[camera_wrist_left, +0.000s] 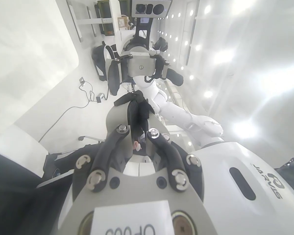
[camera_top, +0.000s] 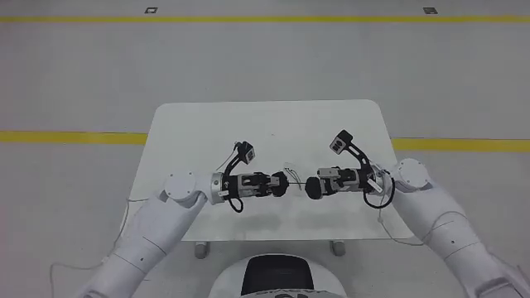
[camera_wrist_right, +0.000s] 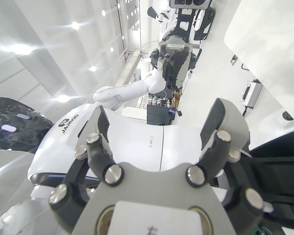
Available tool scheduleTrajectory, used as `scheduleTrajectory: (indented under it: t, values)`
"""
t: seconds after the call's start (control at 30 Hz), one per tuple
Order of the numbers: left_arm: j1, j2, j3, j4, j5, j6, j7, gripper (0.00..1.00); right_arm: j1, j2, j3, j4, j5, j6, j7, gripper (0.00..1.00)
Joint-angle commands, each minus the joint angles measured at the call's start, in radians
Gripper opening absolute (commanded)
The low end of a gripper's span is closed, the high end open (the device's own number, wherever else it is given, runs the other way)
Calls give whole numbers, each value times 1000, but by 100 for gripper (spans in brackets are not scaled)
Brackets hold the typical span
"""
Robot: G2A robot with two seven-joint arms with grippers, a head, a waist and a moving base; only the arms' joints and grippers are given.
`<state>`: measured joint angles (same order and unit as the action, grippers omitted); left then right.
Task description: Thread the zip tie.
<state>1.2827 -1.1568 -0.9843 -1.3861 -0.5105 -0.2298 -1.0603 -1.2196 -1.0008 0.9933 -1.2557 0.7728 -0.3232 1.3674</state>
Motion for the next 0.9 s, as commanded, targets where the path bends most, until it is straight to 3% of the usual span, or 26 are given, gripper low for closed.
scheduleTrajectory:
  t: [0.0, 0.23, 0.3, 0.37, 0.43, 0.63, 0.87]
  values:
    - [0, 1, 5, 1, 13, 1, 17, 0, -1, -2, 11, 23, 87, 19, 23, 100]
    - [-4, 4, 11, 12, -17, 3, 10, 0, 21, 9, -34, 56, 172, 23, 23, 100]
    - [-5, 5, 11, 13, -34, 2, 6, 0, 33, 13, -54, 72, 180, 18, 23, 74]
    - [-7, 6, 11, 16, -39, 1, 2, 0, 47, 17, -81, 87, 189, 14, 23, 66]
    - [-9, 7, 13, 17, -42, 1, 2, 0, 60, 19, -105, 100, 194, 9, 23, 49]
    - [-15, 10, 18, 24, -54, 5, 2, 0, 99, 26, -172, 137, 222, -17, 23, 36]
    - [-23, 14, 15, 37, -71, 3, -4, 0, 125, 37, -210, 154, 235, -17, 23, 31]
